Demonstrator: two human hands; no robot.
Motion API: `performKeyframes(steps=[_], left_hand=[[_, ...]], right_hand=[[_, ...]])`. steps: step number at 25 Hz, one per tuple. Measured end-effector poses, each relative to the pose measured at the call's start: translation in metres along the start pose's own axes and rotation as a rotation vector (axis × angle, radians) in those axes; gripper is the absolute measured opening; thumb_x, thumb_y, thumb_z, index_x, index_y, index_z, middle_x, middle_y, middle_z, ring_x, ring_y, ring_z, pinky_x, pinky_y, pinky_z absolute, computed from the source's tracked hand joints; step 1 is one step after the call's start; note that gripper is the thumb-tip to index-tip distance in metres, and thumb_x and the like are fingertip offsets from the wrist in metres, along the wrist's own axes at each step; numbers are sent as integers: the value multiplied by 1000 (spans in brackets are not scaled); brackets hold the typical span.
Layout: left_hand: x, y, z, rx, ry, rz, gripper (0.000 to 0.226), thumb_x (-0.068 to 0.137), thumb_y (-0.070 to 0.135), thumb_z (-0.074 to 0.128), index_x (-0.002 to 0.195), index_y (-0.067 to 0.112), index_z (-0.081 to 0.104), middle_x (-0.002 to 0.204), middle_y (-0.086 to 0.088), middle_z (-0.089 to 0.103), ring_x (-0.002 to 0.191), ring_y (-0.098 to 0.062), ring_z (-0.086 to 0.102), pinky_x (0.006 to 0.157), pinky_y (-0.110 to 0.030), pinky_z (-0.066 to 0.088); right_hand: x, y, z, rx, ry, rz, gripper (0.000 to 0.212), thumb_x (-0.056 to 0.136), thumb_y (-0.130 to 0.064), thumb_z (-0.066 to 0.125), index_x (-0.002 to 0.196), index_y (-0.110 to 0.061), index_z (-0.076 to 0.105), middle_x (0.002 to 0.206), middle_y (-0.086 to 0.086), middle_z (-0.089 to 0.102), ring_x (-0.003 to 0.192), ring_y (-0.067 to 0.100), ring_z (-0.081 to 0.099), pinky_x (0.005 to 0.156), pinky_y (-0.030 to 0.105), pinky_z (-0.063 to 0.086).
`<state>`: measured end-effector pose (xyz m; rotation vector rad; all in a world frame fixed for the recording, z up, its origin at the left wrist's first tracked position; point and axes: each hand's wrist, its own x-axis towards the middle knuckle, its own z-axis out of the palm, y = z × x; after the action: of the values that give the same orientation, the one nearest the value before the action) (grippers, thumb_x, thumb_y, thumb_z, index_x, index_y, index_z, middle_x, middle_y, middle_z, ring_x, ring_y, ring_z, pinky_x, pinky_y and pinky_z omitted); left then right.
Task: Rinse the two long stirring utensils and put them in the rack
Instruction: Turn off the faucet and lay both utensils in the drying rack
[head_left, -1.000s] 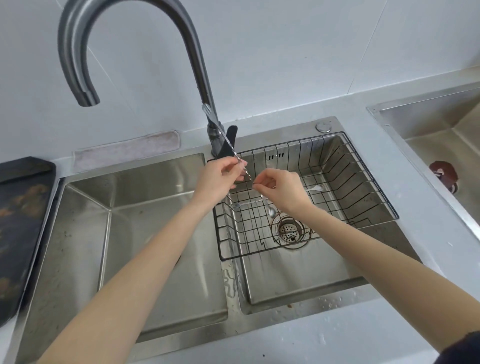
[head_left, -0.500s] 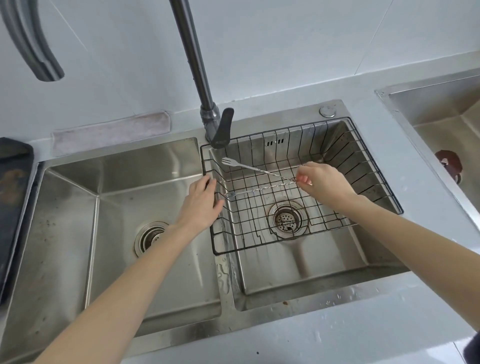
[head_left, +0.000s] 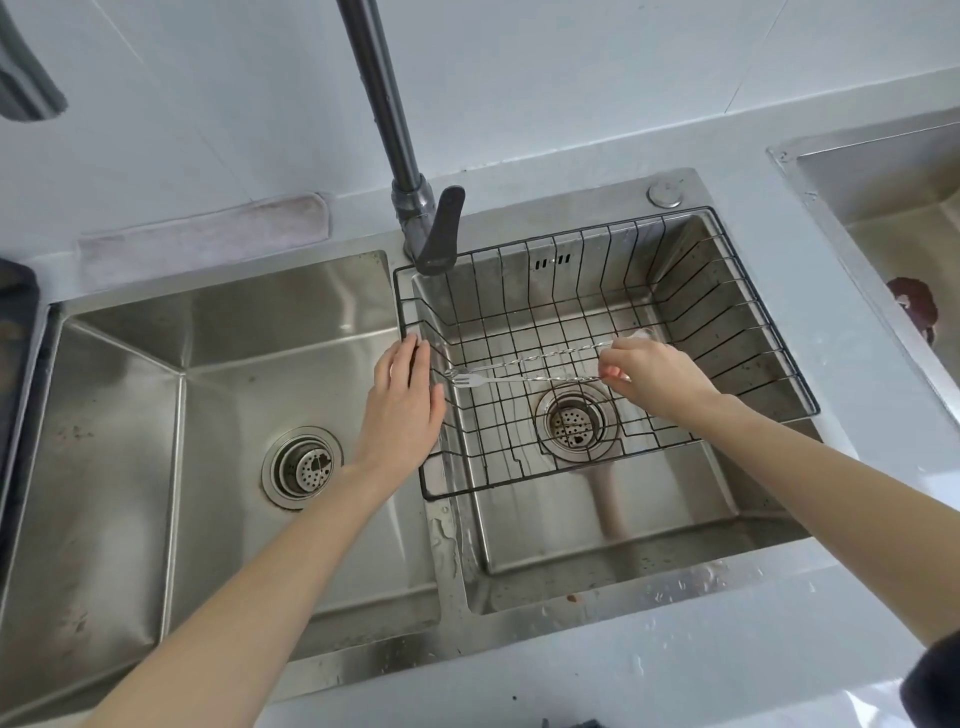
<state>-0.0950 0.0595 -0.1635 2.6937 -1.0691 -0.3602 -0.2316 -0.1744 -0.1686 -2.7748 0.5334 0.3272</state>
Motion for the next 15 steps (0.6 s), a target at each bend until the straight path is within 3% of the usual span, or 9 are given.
performKeyframes(steps=[4, 10, 15], left_hand=[[-1, -3, 4, -10, 5, 1, 53, 98, 25, 30, 145, 4, 17, 156, -10, 16, 144, -23, 11, 118, -33, 10], [-2, -5, 10, -11, -85, -22, 64, 98, 36, 26, 147, 9, -5, 157, -5, -14, 145, -17, -13, 118, -35, -2], [-1, -6, 12, -13, -108, -21, 69, 96, 38, 31, 146, 9, -6, 157, -7, -17, 146, -21, -13, 119, -37, 0]], right_hand=[[-1, 1, 3, -42, -43, -9, 15, 92, -15, 48, 95, -8, 61, 102, 8, 61, 92, 34, 60, 70, 41, 51], [3, 3, 4, -112, -114, -58, 17, 93, -18, 48, 99, -9, 62, 105, 8, 59, 96, 34, 60, 72, 43, 53], [7, 2, 8, -141, -130, -74, 18, 94, -19, 47, 97, -10, 63, 104, 8, 60, 97, 33, 60, 72, 42, 53]])
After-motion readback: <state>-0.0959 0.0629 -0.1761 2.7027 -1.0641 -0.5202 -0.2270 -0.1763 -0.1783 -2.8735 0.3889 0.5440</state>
